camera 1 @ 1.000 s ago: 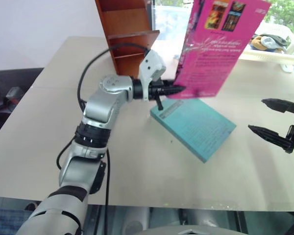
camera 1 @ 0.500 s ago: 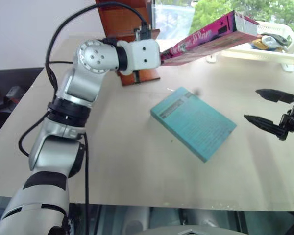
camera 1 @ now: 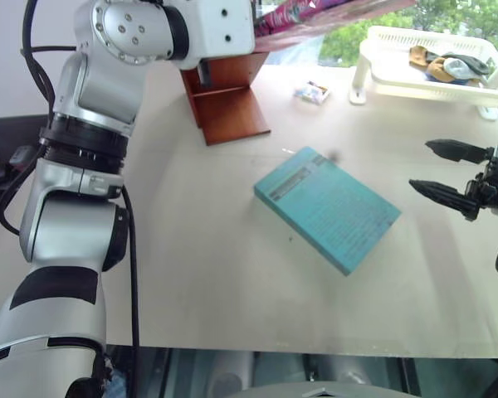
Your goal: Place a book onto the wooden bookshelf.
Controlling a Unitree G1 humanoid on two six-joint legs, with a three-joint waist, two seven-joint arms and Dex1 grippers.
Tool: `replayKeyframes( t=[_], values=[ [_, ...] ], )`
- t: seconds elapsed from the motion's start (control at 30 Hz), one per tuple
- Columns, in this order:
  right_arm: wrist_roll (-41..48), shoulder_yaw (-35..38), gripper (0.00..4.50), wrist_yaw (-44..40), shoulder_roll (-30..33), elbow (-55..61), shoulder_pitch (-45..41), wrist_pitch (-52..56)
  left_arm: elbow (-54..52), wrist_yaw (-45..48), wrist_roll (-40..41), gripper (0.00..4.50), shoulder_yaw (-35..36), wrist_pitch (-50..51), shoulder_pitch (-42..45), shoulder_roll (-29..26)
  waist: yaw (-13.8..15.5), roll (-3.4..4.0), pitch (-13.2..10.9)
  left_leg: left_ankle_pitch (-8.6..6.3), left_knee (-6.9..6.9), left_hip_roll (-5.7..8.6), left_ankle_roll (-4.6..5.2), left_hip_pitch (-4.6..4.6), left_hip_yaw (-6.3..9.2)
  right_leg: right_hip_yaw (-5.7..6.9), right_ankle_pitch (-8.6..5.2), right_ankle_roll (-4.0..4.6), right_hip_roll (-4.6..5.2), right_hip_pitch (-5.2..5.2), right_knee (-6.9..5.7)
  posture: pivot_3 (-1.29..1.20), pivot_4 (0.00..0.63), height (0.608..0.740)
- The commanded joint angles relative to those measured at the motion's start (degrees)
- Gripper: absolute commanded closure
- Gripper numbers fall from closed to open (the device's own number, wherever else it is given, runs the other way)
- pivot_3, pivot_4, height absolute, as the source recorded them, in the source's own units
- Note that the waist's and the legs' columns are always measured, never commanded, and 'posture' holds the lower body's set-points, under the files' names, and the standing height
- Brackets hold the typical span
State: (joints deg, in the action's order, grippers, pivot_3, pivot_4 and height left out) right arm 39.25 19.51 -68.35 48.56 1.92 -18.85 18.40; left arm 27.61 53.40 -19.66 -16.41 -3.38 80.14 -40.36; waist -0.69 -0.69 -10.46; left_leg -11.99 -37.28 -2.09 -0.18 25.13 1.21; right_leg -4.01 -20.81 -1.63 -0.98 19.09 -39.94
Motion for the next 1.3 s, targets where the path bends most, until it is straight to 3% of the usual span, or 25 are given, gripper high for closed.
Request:
replayKeyframes(
  t=[0.03,0.57,0.77,1.3],
  values=[
    [-0.09,0.81,0.0,-0.01,-0.45,0.07,-1.28,-1.61,1.42,-1.34,-2.53,4.19,0.15,-1.53,3.04,-1.36,-0.01,0.01,0.0,0.01,0.0,0.0,-0.01,0.0,-0.01,0.0,0.0,0.0,0.0,0.01,-0.01,0.0,0.15,0.74],
    [0.75,2.25,0.0,1.21,-0.6,-0.11,-1.96,-2.18,4.66,3.8,-11.27,4.19,-2.84,2.59,4.72,-5.83,-0.08,0.04,-0.02,0.08,-0.01,-0.02,-0.13,0.12,-0.11,-0.07,0.0,0.0,0.03,0.21,-0.12,0.0,0.15,0.74],
    [4.32,3.61,0.0,0.31,-0.26,-0.08,-4.57,0.02,5.12,3.75,-12.05,4.19,-2.91,3.36,4.42,-6.28,-0.01,0.04,-0.02,0.12,-0.21,-0.03,-0.1,0.62,-0.05,-0.04,0.0,0.0,0.08,0.74,-0.43,0.0,0.15,0.74],
    [14.0,7.75,0.0,0.67,-0.17,0.11,-8.29,7.83,6.82,5.14,-16.22,4.19,-4.31,3.82,5.29,-7.24,-0.12,0.04,-0.02,0.18,-0.46,-0.01,0.01,0.59,-0.04,-0.02,0.0,0.0,0.07,0.75,-0.86,0.0,0.15,0.74]
  ],
)
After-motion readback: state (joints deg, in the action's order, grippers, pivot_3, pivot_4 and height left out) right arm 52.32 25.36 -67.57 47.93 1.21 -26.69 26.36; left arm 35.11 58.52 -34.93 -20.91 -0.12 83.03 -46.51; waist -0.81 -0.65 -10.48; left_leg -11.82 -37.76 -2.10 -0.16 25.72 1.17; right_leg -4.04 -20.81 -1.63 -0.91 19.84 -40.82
